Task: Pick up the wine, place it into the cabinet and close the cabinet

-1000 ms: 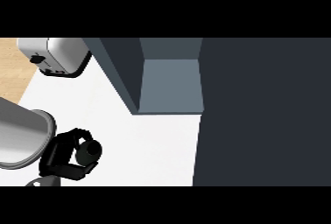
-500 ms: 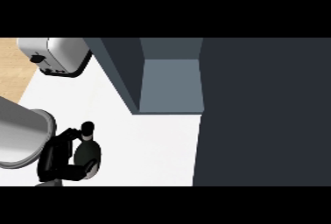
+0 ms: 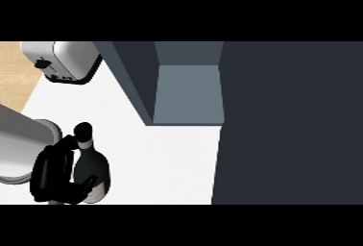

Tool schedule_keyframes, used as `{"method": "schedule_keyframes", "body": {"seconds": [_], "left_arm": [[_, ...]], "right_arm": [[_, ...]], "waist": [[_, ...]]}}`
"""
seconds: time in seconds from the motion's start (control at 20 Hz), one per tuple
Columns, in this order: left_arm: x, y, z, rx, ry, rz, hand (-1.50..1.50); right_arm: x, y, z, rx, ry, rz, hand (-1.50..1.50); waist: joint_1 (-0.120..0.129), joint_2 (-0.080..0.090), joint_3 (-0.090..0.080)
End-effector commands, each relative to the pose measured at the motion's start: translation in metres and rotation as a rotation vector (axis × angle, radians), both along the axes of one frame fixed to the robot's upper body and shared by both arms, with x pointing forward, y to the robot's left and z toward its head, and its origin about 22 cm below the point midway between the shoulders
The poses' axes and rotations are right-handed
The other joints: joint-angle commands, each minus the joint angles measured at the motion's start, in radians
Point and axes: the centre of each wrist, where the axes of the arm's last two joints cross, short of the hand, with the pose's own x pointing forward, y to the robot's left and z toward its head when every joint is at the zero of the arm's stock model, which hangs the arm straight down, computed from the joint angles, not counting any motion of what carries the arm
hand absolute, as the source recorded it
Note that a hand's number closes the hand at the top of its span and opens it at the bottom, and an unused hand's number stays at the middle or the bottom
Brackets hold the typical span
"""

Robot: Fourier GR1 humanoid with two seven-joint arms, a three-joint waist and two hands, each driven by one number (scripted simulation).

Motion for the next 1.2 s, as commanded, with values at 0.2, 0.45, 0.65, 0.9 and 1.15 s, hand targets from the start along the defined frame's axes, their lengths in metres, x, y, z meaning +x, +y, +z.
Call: {"method": "schedule_keyframes", "body": {"seconds": [0.2, 0.45, 0.65, 0.9, 1.15], "left_arm": [[-0.008, -0.046, 0.073, -0.007, -0.016, -0.103, 1.50], [0.009, -0.086, 0.097, 0.012, 0.009, -0.092, 1.50], [0.026, -0.103, 0.108, -0.011, 0.036, -0.183, 1.50], [0.014, -0.155, 0.138, -0.046, 0.009, -0.208, 1.50], [0.023, -0.185, 0.154, -0.054, 0.026, -0.208, 1.50]], "right_arm": [[-0.022, -0.002, 0.008, 0.037, -0.018, 0.066, -1.50], [-0.028, 0.001, 0.007, 0.070, -0.024, 0.056, -1.50], [-0.021, -0.002, 0.010, 0.036, -0.029, 0.063, -1.50], [-0.013, -0.011, 0.012, 0.066, -0.040, 0.049, -1.50], [-0.004, -0.006, 0.008, 0.048, -0.038, 0.054, -1.50]], "waist": [[-0.001, -0.001, 0.000], [-0.009, 0.001, 0.000], [-0.012, 0.003, -0.001], [-0.015, 0.003, 0.000], [-0.011, 0.004, -0.001]]}}
